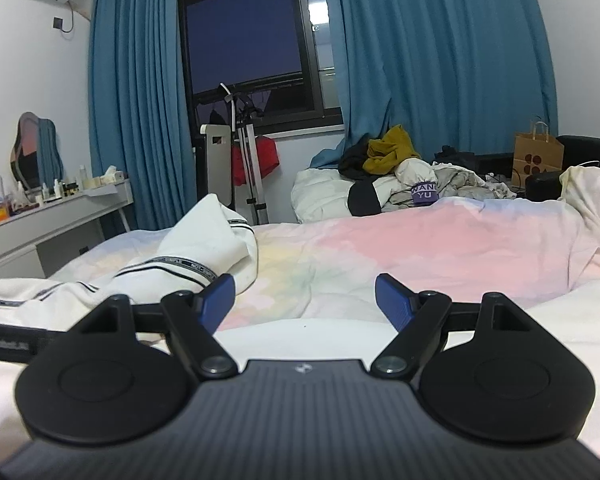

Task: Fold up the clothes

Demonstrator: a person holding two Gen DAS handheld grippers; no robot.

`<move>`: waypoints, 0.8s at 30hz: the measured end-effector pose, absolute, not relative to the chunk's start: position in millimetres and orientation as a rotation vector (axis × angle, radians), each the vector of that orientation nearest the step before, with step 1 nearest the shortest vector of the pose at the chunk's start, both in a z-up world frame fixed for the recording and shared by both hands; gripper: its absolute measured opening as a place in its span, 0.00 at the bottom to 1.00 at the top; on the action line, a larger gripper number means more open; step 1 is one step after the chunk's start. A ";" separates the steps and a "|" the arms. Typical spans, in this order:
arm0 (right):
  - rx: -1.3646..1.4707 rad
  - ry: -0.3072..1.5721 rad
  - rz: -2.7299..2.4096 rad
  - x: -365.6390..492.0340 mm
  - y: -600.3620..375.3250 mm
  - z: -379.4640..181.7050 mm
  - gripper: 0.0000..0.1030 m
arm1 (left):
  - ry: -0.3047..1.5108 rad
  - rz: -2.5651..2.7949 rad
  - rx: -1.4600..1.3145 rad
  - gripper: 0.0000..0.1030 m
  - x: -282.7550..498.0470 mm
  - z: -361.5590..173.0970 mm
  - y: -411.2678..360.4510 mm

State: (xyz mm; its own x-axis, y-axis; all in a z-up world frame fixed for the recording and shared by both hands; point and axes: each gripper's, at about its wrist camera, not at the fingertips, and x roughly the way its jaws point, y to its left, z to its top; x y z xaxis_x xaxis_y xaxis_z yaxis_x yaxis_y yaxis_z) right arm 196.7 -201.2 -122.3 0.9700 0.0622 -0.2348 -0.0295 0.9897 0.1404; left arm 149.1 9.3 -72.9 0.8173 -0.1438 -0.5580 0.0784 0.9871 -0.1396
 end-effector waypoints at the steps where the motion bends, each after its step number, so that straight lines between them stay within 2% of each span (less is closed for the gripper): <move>1: 0.133 0.241 0.045 199.2 -200.6 -124.6 0.77 | 0.604 -0.118 -0.110 0.80 150.2 -73.6 10.8; 9: 0.078 0.246 0.037 206.3 -190.3 -140.8 0.76 | 0.617 -0.162 -0.102 0.80 157.1 -70.3 16.7; 24: 0.004 0.300 -0.012 210.3 -183.3 -156.6 0.76 | 0.621 -0.193 -0.291 0.80 148.4 -59.5 46.5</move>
